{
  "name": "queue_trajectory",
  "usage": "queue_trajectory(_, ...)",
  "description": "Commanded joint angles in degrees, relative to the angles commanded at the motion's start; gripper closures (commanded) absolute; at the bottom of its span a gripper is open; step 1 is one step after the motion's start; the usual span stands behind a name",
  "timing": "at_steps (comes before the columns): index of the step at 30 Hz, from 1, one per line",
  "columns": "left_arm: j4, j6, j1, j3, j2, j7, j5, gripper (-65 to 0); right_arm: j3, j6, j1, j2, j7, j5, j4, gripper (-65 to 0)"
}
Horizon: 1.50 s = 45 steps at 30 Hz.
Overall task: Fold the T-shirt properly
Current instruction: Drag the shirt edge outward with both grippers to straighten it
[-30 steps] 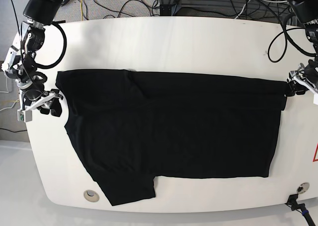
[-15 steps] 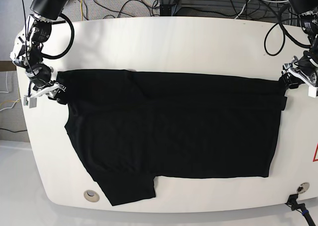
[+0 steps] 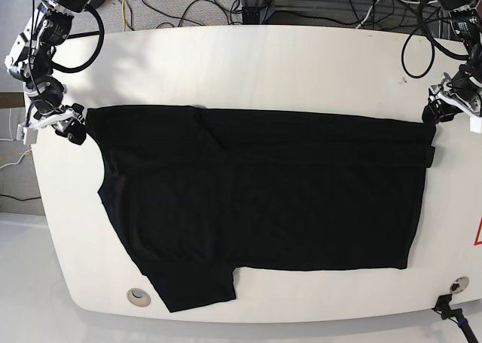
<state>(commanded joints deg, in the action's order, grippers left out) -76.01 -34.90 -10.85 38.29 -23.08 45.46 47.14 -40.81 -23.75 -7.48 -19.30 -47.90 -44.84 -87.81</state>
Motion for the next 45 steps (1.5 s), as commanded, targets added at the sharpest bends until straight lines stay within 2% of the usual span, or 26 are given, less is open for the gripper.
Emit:
queue_trajectory(10, -0.02, -0.1, 0.03, 0.26, 1.27, -0.34, -0.11, -29.9, 2.55, -0.18, -0.66, 0.85, 1.33, 0.41, 3.46, -28.5)
queue_trajectory(17, 0.0, 0.0, 0.77, 1.9, 1.74, -0.21, -0.47, -29.9, 11.91, 0.09, 0.09, 3.17, 2.91, 1.78, 3.09, -28.4)
queue_trajectory(18, 0.15, 0.0, 0.03, 0.45, 1.74, -0.2, -1.81, -30.5, 4.6, -0.09, -0.82, 1.54, 2.13, 0.72, 3.31, -28.4)
queue_trajectory(28, 0.47, 0.44, 0.87, 0.77, 1.75, -1.09, -6.33, -30.7, 4.24, -0.35, -0.93, 1.49, 1.9, -0.82, 3.98, -26.5)
queue_trajectory(31, 0.43, 0.68, 0.96, 0.78, 1.9, -0.78, -6.97, -30.8, 3.87, -0.47, -0.91, 1.39, 1.78, -2.16, 4.38, -21.3)
queue_trajectory(33, 0.61, 0.93, 0.93, 0.61, 2.02, -0.65, -6.49, -30.0, 3.95, -0.57, -0.71, 1.36, 2.01, -2.84, 4.56, -11.7)
queue_trajectory(35, 0.6, 1.19, 0.78, 0.64, 2.1, -0.71, -5.95, -28.1, 3.94, -0.69, -0.47, 1.3, 2.1, -3.5, 4.88, -3.2)
queue_trajectory(37, 0.61, 1.49, 0.81, 0.58, 2.18, -1.07, -5.39, -24.6, 4.0, -0.82, -0.22, 1.31, 2.21, -3.66, 4.81, -1.5)
queue_trajectory(41, 0.72, 2.3, 1.37, 0.57, 2.36, -0.38, -5.29, -9.6, 3.92, -0.75, 0.2, 1.28, 2.44, -4.02, 4.82, 0.0)
queue_trajectory(45, 1.41, 3.42, 1.92, 0.0, 2.66, 0.38, -6.14, 0.0, 3.9, -1.0, 0.58, 1.2, 2.15, -5.03, 5.65, 0.0)
